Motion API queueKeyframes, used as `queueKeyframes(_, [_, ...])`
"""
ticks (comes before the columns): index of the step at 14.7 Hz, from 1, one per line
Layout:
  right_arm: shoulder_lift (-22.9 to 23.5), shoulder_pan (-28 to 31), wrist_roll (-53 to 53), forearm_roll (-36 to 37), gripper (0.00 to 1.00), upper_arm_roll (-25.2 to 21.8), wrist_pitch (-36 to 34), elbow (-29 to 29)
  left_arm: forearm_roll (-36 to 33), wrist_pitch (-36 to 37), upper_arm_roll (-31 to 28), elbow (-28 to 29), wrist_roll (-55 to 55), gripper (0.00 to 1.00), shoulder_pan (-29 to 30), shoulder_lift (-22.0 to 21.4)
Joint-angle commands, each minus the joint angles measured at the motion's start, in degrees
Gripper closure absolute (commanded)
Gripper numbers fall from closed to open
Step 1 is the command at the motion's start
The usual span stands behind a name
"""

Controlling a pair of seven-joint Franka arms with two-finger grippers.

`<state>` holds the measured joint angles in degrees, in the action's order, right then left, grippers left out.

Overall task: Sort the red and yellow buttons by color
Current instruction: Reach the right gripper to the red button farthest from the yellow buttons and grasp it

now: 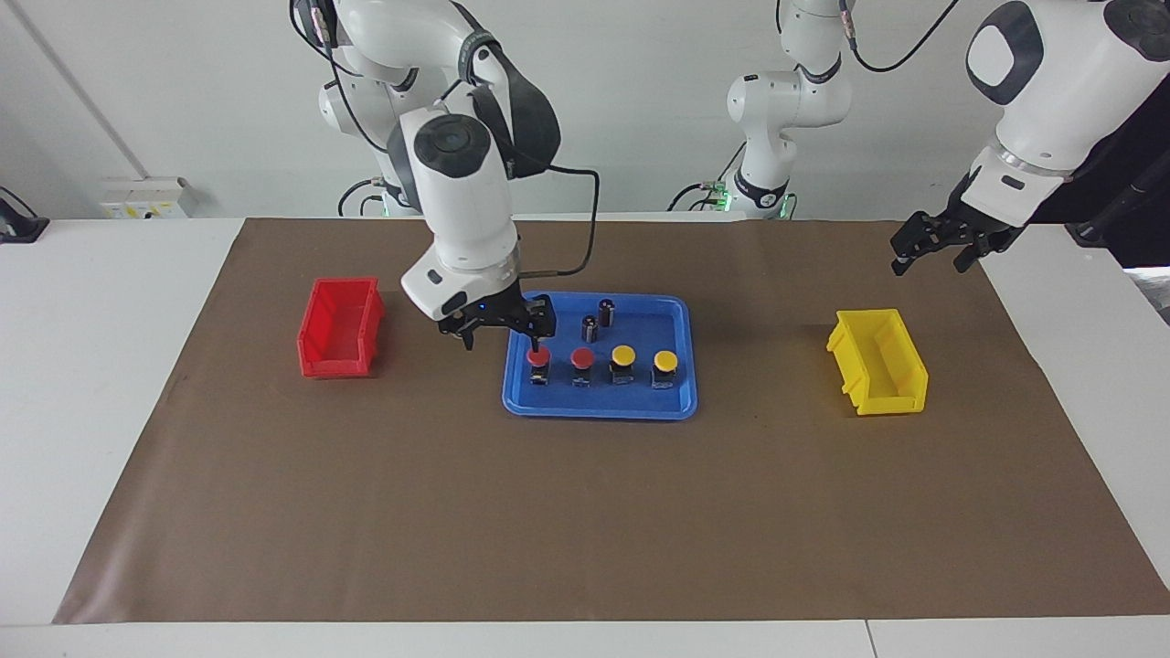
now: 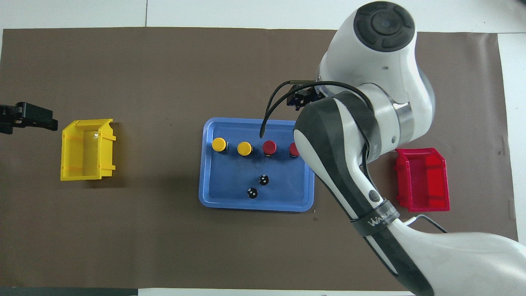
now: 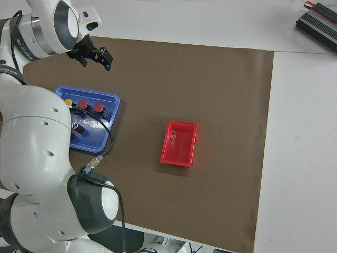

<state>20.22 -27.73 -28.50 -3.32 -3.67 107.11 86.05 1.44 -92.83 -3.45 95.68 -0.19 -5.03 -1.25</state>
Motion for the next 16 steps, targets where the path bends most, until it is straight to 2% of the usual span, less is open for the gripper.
queueKeyframes(1, [-6.67,-0.49,-0.85,-0.81,0.00,-0.11,8.78,13.67,-1.09,-1.30,0.11,1.35,0.37,0.00,0.20,-1.12])
queueKeyframes(3, [-9.14,-3.02,-1.11,-0.81,0.00,-0.11,13.63,20.88,-1.09,-1.30,0.11,1.44,0.28,0.00,0.20,-1.12])
queueKeyframes(5, [-10.37,-3.21,-0.85,-0.81,0.00,-0.11,17.07,24.68,-1.09,-1.39,0.11,1.44,0.19,0.00,0.20,-1.12])
queueKeyframes(11, [-6.70,-3.30,1.69,-0.11,0.02,-0.11,23.22,24.96,-1.09,-1.48,0.11,1.44,0.11,0.00,0.20,-1.12])
queueKeyframes(15, [-5.54,-3.74,2.40,0.15,0.03,-0.11,23.67,24.96,-1.09,-1.30,0.11,1.35,0.02,0.00,0.20,-1.12])
queueKeyframes(16, [-5.46,-3.74,2.84,0.50,0.06,-0.11,23.67,24.96,-1.00,-1.48,0.11,1.35,0.02,0.00,0.20,-1.12])
